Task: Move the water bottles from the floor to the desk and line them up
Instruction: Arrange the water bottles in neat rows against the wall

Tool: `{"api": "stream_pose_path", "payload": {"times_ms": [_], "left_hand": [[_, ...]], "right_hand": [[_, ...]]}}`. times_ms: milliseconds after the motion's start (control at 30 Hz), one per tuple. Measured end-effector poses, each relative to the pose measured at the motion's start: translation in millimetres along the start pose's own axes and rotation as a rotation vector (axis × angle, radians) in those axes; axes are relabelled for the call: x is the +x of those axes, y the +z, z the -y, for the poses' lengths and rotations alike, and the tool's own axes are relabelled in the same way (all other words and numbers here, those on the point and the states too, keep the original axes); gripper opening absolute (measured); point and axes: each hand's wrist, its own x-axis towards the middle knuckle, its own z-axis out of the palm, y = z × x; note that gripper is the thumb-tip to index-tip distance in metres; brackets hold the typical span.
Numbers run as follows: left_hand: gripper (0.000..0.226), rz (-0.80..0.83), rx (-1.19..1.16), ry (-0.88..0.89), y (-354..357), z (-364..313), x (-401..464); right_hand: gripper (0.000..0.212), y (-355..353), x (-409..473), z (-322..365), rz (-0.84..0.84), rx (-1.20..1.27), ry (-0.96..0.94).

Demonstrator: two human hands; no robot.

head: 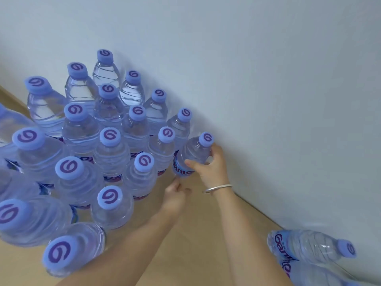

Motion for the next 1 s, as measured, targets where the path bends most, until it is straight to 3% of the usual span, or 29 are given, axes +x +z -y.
{"api": "stream_pose_path", "payload": {"times_ms": [333,600,733,867,1000], "left_hand": [[0.052,-0.012,-0.047,-0.044,13.4,-8.2,14.6],[0.052,0.088,0.040,-0.026,4.5,-18.4,4.3],[0.070,0.162,0.189,0.018,15.3,-11.8,-30.5],[0.063,0.319,0.374,0.029,34.6,16.0,-75.5],[0.054,0.554,0.583,0.085,54.6,44.1,-110.7]], "right_hand": [[0.063,-5.3,8.3,-9.4,-0.027,0.059,0.019],[0.083,-9.8,-22.2,2.1,-0.016,-0.137,0.071],[0.058,-53.9,-84.8,-3.4,-0.041,-0.140,0.189],[0.030,-106.9,-157.3,-21.3,-0.192,-0.130,0.353],[0.023,-140.9,-216.0,-27.4,-0.381,-0.077,0.438]]}}
